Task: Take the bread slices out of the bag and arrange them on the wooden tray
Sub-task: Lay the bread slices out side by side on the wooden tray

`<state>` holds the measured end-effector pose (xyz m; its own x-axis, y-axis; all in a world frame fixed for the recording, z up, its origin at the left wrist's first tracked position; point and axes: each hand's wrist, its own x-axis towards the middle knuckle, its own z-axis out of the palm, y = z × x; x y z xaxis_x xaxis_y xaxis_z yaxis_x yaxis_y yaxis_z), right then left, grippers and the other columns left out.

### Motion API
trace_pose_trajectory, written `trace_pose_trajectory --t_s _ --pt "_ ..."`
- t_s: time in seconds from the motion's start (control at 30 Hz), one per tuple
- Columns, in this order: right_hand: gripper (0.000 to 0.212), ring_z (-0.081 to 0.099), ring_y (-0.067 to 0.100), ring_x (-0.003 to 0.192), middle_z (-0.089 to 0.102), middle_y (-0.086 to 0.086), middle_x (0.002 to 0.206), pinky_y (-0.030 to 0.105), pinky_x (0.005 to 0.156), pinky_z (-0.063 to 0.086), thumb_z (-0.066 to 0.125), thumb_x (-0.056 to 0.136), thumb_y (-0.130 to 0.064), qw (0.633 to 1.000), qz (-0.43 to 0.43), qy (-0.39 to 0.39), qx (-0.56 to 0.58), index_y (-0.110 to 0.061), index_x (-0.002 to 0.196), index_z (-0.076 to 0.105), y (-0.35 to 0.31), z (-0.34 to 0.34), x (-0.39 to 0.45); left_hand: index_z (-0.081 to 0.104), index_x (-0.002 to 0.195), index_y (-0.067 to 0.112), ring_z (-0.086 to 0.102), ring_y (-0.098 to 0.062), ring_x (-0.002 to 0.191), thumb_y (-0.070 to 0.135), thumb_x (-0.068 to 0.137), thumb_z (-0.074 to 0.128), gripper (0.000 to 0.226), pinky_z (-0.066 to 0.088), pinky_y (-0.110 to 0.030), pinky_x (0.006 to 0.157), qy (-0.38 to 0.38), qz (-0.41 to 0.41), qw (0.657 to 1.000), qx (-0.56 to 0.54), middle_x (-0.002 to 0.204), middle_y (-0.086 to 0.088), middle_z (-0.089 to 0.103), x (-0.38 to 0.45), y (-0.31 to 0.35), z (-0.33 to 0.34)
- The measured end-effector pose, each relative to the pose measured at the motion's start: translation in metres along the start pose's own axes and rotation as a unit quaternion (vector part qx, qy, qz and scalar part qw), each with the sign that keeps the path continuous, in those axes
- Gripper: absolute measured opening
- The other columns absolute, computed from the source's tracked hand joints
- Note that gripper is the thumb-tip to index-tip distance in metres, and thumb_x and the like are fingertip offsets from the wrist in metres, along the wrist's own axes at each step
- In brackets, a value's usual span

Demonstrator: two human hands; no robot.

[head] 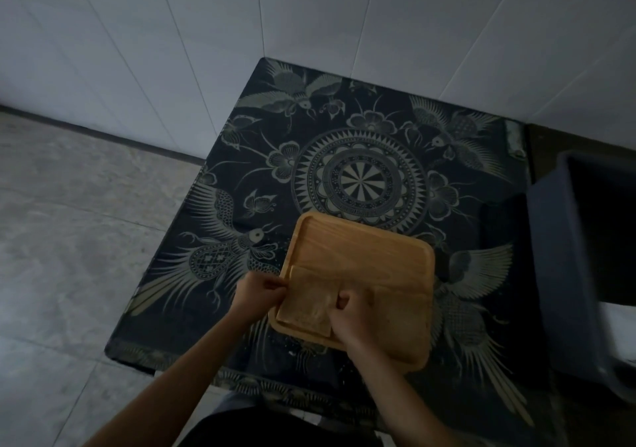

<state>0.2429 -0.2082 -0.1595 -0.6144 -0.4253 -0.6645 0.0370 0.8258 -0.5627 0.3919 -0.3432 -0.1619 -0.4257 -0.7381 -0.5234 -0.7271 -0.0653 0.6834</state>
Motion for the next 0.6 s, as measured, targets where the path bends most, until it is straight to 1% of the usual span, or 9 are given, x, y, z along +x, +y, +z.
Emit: trace_pose_trajectory --t_s 0.07,0.17,0.27,0.33,0.37,0.4,0.47,0.5,0.6 --pt "0.010 0.054 0.001 0.069 0.055 -0.014 0.084 0.020 0.051 0.042 0.061 0.102 -0.023 1.000 -0.008 0.008 0.002 -0.026 0.106 0.052 0.002 0.001 0.001 0.083 0.094 0.022 0.069 0.005 0.073 0.015 0.083 0.076 0.015 0.051 -0.009 0.065 0.013 0.007 1.000 0.002 0.078 0.013 0.076 -0.001 0.000 0.002" --pt "0.015 0.054 0.000 0.071 0.055 -0.015 0.086 0.021 0.055 0.046 0.060 0.103 -0.024 1.000 -0.009 0.008 0.008 -0.021 0.117 0.058 0.002 0.001 0.001 0.083 0.096 0.020 0.071 0.003 0.074 0.014 0.083 0.076 0.016 0.053 -0.010 0.067 0.024 0.011 1.000 -0.008 0.085 0.007 0.080 -0.002 0.000 0.003" --pt "0.022 0.058 0.002 0.073 0.068 -0.004 0.100 0.020 0.055 0.047 0.060 0.104 -0.022 1.000 -0.013 -0.002 0.017 -0.015 0.124 0.062 0.002 0.000 0.001 0.083 0.097 0.019 0.074 -0.003 0.074 0.013 0.085 0.074 0.016 0.060 -0.019 0.071 0.020 0.014 1.000 -0.015 0.084 0.006 0.080 -0.002 0.001 0.004" --pt "0.027 0.061 0.006 0.080 0.069 -0.002 0.108 0.021 0.055 0.047 0.060 0.103 -0.023 1.000 -0.012 -0.019 0.019 -0.016 0.128 0.063 0.001 -0.005 -0.002 0.083 0.098 0.019 0.075 -0.007 0.076 0.014 0.087 0.073 0.016 0.064 -0.030 0.078 0.015 0.012 1.000 -0.017 0.084 0.005 0.080 -0.003 0.002 0.004" --pt "0.030 0.063 0.008 0.086 0.067 -0.003 0.111 0.023 0.061 0.051 0.061 0.102 -0.022 0.999 -0.011 -0.029 0.030 -0.016 0.132 0.061 0.000 -0.008 -0.003 0.083 0.098 0.019 0.075 -0.008 0.076 0.015 0.087 0.072 0.015 0.064 -0.032 0.079 0.014 0.010 1.000 -0.013 0.084 0.005 0.080 -0.003 0.002 0.003" --pt "0.034 0.064 0.011 0.093 0.066 -0.004 0.114 0.026 0.070 0.056 0.063 0.101 -0.020 0.998 -0.010 -0.041 0.051 -0.017 0.134 0.059 -0.001 -0.011 -0.003 0.083 0.099 0.019 0.075 -0.008 0.077 0.018 0.087 0.073 0.015 0.063 -0.031 0.077 0.012 0.010 1.000 -0.006 0.084 0.005 0.080 -0.003 0.002 0.003" --pt "0.037 0.064 0.011 0.101 0.062 -0.011 0.111 0.035 0.089 0.061 0.067 0.098 -0.019 0.992 -0.021 -0.062 0.107 -0.021 0.134 0.057 0.000 -0.021 -0.005 0.082 0.101 0.020 0.073 -0.005 0.077 0.022 0.088 0.073 0.016 0.058 -0.021 0.070 0.019 0.019 0.999 0.018 0.088 0.005 0.080 -0.004 0.005 0.002" --pt "0.036 0.064 0.010 0.101 0.060 -0.014 0.109 0.037 0.091 0.061 0.068 0.097 -0.020 0.989 -0.031 -0.067 0.127 -0.024 0.131 0.057 0.001 -0.028 -0.006 0.082 0.102 0.020 0.071 -0.003 0.077 0.023 0.088 0.072 0.017 0.054 -0.017 0.068 0.032 0.030 0.999 0.031 0.089 0.005 0.080 -0.006 0.008 0.002" --pt "0.022 0.067 0.006 0.094 0.065 -0.012 0.109 0.028 0.077 0.063 0.071 0.096 -0.020 0.986 -0.080 -0.045 0.139 -0.034 0.112 0.063 0.007 -0.057 -0.005 0.080 0.105 0.018 0.071 -0.004 0.082 0.023 0.089 0.072 0.019 0.053 -0.018 0.071 0.073 0.066 0.994 0.044 0.096 0.004 0.079 -0.011 0.022 0.008"
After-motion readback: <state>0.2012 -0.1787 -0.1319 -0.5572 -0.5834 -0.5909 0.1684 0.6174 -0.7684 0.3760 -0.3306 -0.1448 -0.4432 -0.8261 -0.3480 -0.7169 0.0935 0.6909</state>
